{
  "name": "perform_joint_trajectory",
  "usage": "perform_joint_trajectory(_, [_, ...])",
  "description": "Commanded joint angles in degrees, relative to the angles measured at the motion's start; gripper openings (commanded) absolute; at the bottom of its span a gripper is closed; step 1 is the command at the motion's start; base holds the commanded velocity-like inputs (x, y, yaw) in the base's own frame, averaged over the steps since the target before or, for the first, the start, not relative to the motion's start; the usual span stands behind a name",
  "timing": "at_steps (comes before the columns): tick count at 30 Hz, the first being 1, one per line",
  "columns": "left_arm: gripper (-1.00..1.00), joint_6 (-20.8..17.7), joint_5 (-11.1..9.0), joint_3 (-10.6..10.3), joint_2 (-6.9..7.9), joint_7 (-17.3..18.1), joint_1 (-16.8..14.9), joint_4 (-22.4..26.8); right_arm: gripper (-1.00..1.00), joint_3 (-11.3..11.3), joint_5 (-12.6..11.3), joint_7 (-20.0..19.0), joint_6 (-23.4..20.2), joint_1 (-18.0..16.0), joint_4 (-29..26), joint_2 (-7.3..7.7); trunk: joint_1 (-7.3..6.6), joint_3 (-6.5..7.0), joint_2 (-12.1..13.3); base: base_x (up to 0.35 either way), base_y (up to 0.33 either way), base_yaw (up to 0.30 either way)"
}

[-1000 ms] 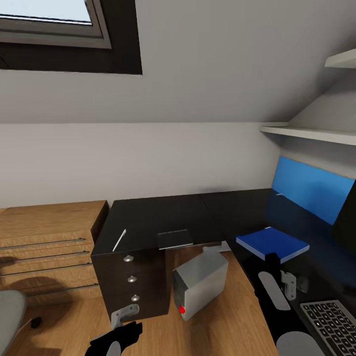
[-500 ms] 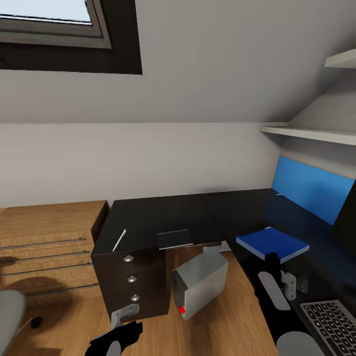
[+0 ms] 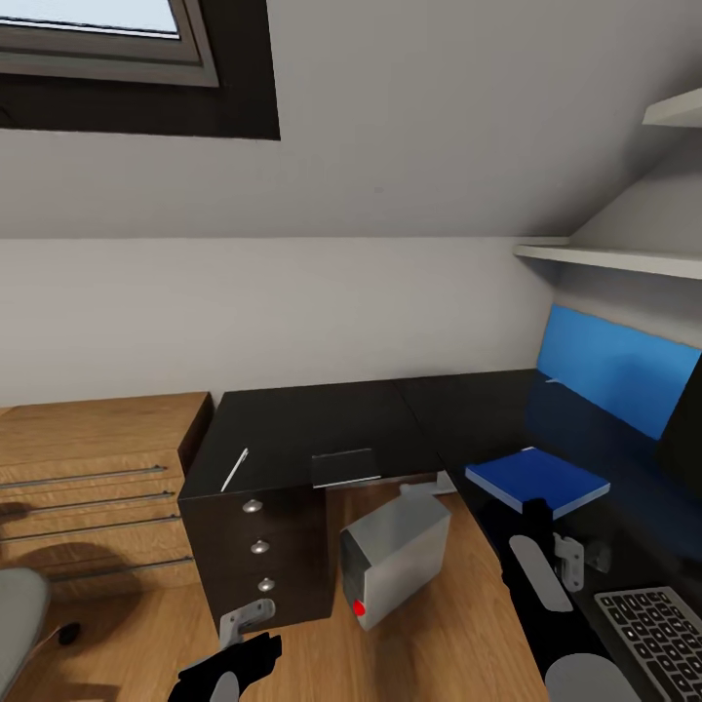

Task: In the bedroom, organize the workspace by keeping the computer under the desk, ensuring the monitor is on the desk, placing the keyboard on the desk next to the monitor, placing the mouse on the desk next to the keyboard, moving the folder from the swivel chair onto the desk next to the mouse, stacking the notebook on top of the folder with the pen on top of the notebook, and positioning the swivel chair next to the desk.

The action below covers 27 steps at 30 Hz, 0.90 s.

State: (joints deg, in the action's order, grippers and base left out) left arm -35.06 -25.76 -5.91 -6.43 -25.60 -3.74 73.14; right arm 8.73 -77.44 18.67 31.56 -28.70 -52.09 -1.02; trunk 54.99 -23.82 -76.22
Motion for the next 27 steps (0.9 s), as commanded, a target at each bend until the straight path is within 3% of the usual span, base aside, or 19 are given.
perform_joint_trajectory(1, [1.0,-0.1,-0.6,-0.07,0.01,-0.54,-0.04,0.07,-1.0,0.06,-0.26,0.05,0.17,-0.04,-0.07,-0.04,0.0,-0.07,-0.04,0.0,0.0,0.0])
perform_joint_trajectory(27, [1.0,-0.1,-0.6,-0.07,-0.07,-0.6,-0.04,0.07,-1.0,0.06,-0.26,0.05,0.17,-0.04,-0.03,-0.04,0.0,-0.16,-0.04,0.0,0.0,-0.008])
